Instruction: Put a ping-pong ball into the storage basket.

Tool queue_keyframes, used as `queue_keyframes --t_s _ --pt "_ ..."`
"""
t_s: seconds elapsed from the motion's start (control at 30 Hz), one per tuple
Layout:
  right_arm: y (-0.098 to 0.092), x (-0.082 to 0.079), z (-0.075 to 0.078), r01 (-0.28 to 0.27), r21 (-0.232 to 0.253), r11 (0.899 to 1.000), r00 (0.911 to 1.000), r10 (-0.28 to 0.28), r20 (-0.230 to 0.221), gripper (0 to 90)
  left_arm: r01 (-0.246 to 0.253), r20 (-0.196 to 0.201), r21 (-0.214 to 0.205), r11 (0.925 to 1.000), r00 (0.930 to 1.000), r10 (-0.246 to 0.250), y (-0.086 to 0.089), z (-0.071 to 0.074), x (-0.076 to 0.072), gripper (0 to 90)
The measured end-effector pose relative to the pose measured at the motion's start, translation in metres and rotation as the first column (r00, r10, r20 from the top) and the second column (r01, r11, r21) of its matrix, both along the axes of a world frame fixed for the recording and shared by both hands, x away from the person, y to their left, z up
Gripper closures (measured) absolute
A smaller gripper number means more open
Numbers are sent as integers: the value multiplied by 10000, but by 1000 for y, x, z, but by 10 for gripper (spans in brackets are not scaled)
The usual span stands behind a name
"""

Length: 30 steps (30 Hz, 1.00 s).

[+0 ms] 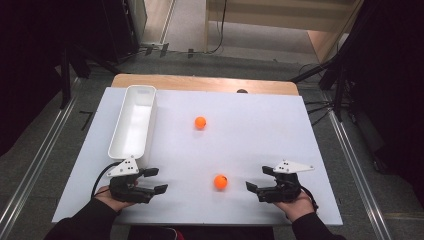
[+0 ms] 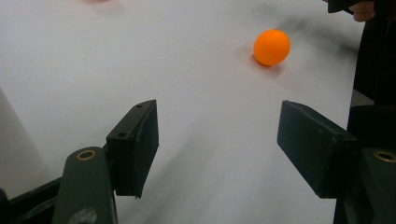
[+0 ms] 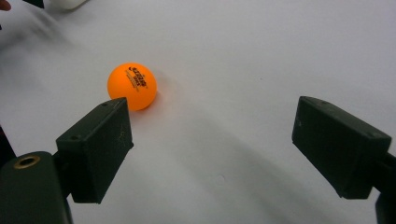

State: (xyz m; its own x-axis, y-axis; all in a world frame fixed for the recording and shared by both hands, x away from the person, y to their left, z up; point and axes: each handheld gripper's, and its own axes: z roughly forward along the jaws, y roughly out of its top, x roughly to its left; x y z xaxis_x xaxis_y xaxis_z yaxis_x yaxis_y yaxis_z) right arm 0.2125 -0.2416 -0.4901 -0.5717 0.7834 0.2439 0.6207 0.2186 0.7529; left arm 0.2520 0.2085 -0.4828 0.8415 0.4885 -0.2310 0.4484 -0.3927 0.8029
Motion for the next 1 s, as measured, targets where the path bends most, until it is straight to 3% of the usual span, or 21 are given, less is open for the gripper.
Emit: queue_keyframes --t_s 0.2,0.43,0.53,1.0 --pt "0 0 0 23 -40 10000 10000 -23 30 107 -10 -118 77 10000 9999 11 0 0 0 300" --pt "-1 2 -1 -47 -171 9998 10000 47 6 109 -48 -2 708 9975 10000 48 -3 1 1 300" --pt "0 2 -2 -120 -214 9997 9998 117 -149 109 -45 -48 798 9968 10000 49 -3 0 0 300" --pt "2 3 -4 -290 -458 9985 9993 279 -242 111 -172 -460 878 9960 9987 213 -6 2 3 300"
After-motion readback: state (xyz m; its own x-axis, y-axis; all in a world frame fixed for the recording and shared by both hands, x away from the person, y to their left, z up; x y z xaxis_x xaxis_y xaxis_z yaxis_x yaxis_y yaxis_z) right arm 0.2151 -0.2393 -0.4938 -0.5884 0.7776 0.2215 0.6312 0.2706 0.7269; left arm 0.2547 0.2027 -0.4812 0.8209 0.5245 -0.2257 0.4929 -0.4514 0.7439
